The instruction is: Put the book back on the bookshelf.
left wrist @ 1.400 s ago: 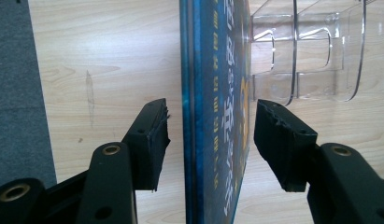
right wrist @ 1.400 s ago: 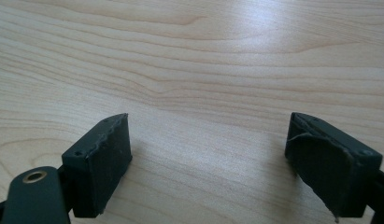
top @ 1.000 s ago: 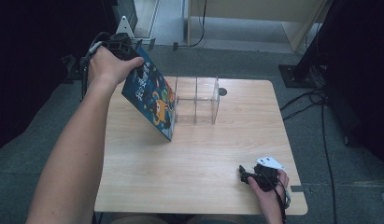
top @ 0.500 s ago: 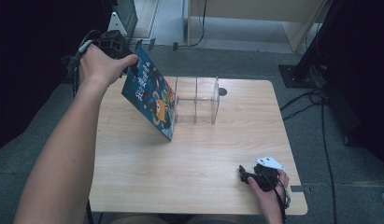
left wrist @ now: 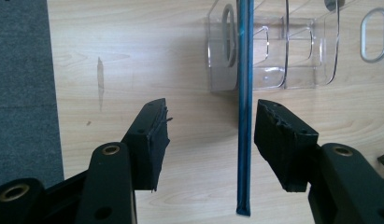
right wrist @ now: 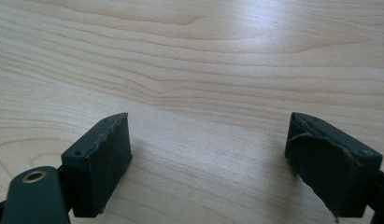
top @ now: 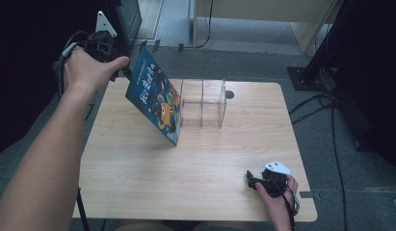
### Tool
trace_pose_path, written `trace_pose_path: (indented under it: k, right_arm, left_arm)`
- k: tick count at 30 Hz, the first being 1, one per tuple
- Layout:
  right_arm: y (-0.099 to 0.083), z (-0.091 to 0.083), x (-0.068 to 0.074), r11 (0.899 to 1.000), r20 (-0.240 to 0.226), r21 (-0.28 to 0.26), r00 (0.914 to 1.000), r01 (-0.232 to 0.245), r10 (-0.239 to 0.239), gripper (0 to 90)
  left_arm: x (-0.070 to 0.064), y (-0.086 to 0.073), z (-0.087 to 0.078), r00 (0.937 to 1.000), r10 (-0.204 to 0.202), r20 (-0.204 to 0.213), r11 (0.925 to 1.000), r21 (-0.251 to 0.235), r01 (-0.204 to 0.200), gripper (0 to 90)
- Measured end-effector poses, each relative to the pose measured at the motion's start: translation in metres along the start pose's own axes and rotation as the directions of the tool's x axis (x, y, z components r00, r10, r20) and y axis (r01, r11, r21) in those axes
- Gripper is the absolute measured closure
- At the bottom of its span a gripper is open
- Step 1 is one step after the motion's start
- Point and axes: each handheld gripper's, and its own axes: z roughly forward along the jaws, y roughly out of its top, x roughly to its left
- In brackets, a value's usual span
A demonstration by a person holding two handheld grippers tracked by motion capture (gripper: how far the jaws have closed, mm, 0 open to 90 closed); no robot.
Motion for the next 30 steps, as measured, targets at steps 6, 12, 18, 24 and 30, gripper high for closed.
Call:
trace_pose_path:
  k: [6, 12, 18, 24, 30]
  right_arm:
    - [0.0, 0.0, 0.0, 1.0, 0.0, 0.0, 1.0, 0.001, -0.001, 14.1]
    - [0.0, 0.0, 0.0, 1.0, 0.0, 0.0, 1.0, 0.002, -0.002, 14.1]
    - [0.0, 0.0, 0.0, 1.0, 0.0, 0.0, 1.0, 0.003, -0.003, 14.1]
    - [0.0, 0.0, 0.0, 1.0, 0.001, 0.0, 1.0, 0.002, -0.002, 14.1]
    - [0.0, 0.0, 0.0, 1.0, 0.001, 0.0, 1.0, 0.002, -0.002, 14.1]
  left_arm:
    - [0.005, -0.009, -0.009, 1.0, 0.006, 0.006, 1.0, -0.002, -0.006, 44.9]
    - [0.011, -0.017, -0.016, 0.9999, 0.011, 0.012, 0.9999, -0.004, -0.011, 44.7]
    - [0.023, -0.026, -0.017, 0.9999, 0.001, 0.015, 1.0, 0.006, -0.001, 44.8]
    - [0.039, -0.035, -0.015, 0.9998, -0.015, 0.013, 0.9999, 0.004, 0.015, 43.7]
    - [0.051, -0.044, -0.009, 0.9994, -0.034, 0.002, 0.9994, 0.011, 0.034, 35.4]
